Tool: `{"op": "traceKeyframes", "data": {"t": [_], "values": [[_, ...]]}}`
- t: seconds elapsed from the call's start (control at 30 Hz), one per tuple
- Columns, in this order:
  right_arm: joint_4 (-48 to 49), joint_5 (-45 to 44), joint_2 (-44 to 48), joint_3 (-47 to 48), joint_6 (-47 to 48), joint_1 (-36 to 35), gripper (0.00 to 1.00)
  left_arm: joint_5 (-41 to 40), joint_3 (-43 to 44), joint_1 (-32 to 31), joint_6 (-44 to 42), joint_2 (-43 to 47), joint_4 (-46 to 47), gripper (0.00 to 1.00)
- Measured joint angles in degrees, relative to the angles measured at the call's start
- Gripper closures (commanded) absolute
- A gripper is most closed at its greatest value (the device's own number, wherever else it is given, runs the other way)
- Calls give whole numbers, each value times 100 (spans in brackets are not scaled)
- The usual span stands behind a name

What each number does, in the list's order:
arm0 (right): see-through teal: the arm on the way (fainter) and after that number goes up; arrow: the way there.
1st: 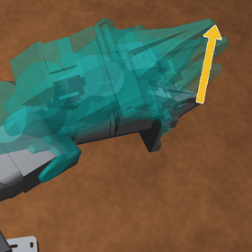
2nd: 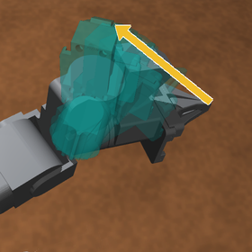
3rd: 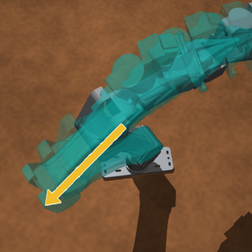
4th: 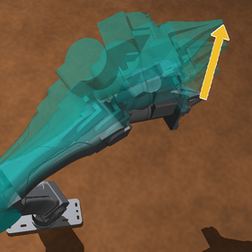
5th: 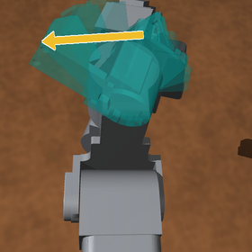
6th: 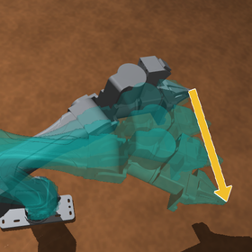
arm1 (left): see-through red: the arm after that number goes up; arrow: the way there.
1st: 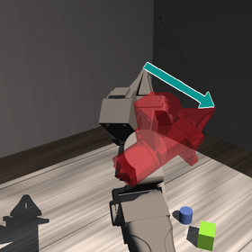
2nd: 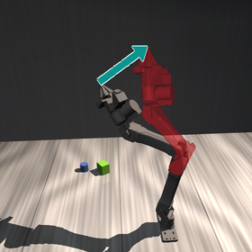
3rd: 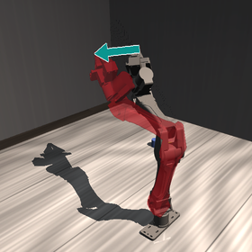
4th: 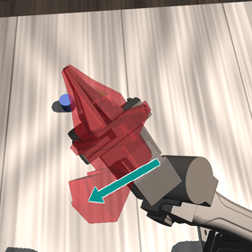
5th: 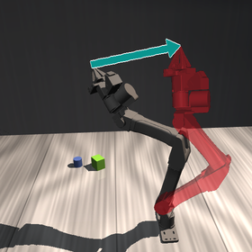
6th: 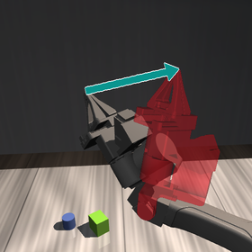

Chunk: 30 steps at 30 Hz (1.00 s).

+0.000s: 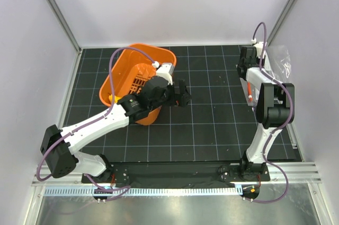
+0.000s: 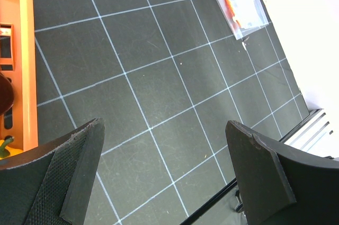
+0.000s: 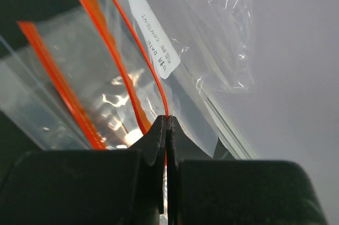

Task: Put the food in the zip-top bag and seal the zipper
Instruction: Pick up the zipper food storage bag at the center of the board, then open the zipper of the food storage bag.

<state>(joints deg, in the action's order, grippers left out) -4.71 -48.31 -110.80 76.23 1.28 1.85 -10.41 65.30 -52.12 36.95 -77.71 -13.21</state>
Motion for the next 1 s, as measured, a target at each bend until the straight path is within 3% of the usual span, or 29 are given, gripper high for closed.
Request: {"op": "traceKeyframes", "data": {"t": [0.17,0.33,0.53,0.63,1.0], "values": [[815,474,564,-522,11,-103,99,4,4,0,-2,0,-4,0],[927,1045,857,-868,-210,-361,99,20,7,0,-4,0,-31,0],[787,1231,1464,-870,-765,-1556,99,37,48,0,-42,0,-87,0],[619,1604,2140,-986,-1322,-2332,99,-11,101,17,-127,7,-160,0],[173,2378,4819,-2533,-2677,-3510,99,219,-356,466,-264,949,162,0]]}}
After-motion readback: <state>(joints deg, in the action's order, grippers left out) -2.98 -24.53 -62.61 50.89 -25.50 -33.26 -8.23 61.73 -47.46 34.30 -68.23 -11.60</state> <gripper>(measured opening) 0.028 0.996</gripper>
